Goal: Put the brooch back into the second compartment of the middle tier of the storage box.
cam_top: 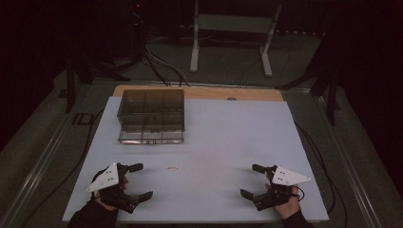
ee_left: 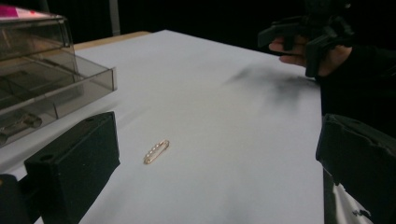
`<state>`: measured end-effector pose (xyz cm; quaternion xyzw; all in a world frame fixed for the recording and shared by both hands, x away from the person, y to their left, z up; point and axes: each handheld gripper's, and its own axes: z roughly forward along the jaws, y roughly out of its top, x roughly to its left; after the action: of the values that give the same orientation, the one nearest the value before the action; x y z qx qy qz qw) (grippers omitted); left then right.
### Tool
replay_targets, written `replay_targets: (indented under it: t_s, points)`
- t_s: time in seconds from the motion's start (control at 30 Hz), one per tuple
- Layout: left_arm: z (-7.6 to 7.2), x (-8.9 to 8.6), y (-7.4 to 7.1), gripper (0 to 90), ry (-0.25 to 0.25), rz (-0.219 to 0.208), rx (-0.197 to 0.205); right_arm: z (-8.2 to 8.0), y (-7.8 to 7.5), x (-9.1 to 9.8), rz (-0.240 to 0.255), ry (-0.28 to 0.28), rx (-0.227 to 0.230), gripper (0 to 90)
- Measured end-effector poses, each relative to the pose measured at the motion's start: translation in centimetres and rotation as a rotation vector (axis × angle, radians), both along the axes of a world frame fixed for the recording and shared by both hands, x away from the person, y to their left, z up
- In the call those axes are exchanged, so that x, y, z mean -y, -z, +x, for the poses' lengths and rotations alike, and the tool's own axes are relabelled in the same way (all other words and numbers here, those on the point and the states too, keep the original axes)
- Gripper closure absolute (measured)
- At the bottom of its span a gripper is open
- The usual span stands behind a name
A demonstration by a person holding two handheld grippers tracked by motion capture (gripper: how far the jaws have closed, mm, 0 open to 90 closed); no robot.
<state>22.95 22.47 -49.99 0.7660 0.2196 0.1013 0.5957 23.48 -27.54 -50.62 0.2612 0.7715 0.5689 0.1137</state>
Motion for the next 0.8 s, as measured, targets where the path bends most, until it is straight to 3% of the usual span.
replay_targets:
  t_s: [0.23,0.43,0.8]
  points:
    - [0.0,0.0,0.0,0.2,-0.003,0.007,0.004,0.3,0.2,-0.4,-0.033,0.002,0.002,0.0]
    - [0.1,-0.2,-0.1,0.2,-0.006,-0.003,0.003,0.6,0.2,-0.5,-0.022,0.008,0.006,0.0]
    - [-0.1,0.0,-0.6,0.2,0.006,0.054,-0.002,0.4,-0.4,-1.1,-0.031,0.005,0.031,0.0]
